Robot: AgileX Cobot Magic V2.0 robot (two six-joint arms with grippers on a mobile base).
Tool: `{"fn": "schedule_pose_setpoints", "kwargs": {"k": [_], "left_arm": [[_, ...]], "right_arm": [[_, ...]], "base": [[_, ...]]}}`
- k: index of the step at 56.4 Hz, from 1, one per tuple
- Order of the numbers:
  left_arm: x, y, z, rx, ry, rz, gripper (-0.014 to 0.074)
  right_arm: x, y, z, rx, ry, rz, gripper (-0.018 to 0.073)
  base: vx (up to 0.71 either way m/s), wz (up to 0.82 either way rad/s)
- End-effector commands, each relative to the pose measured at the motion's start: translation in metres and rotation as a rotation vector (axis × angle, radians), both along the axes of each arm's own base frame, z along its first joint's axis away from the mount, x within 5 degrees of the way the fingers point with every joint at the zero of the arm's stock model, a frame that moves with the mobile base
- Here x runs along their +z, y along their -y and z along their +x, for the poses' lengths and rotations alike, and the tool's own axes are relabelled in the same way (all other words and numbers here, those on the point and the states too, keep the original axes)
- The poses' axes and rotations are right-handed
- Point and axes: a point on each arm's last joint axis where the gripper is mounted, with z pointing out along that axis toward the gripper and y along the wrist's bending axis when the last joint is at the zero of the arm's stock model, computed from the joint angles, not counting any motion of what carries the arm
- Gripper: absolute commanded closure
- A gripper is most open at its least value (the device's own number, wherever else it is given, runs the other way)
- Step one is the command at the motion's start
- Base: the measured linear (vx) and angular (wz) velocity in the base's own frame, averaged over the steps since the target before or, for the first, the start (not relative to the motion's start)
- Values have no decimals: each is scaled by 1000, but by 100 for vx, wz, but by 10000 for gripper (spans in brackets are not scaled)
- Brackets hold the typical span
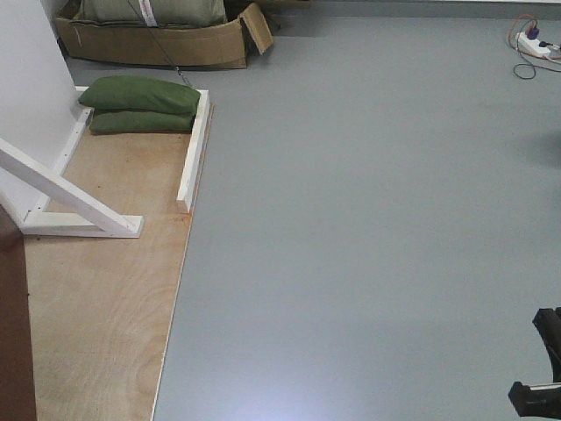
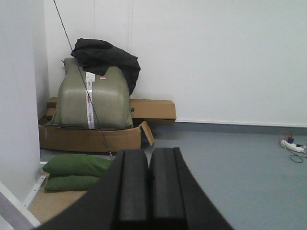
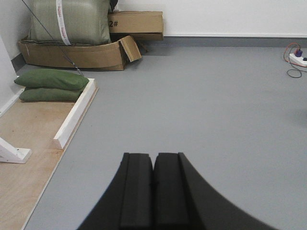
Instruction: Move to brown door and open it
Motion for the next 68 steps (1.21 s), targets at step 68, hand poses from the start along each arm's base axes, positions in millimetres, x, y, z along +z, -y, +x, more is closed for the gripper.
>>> {"fn": "schedule_pose_setpoints", "kwargs": {"k": [68], "left_arm": [[291,-14,-26,726,505,1044,530]], "right_arm": [[6,0,2,-2,80,-5,559]], "base": [[0,0]]}}
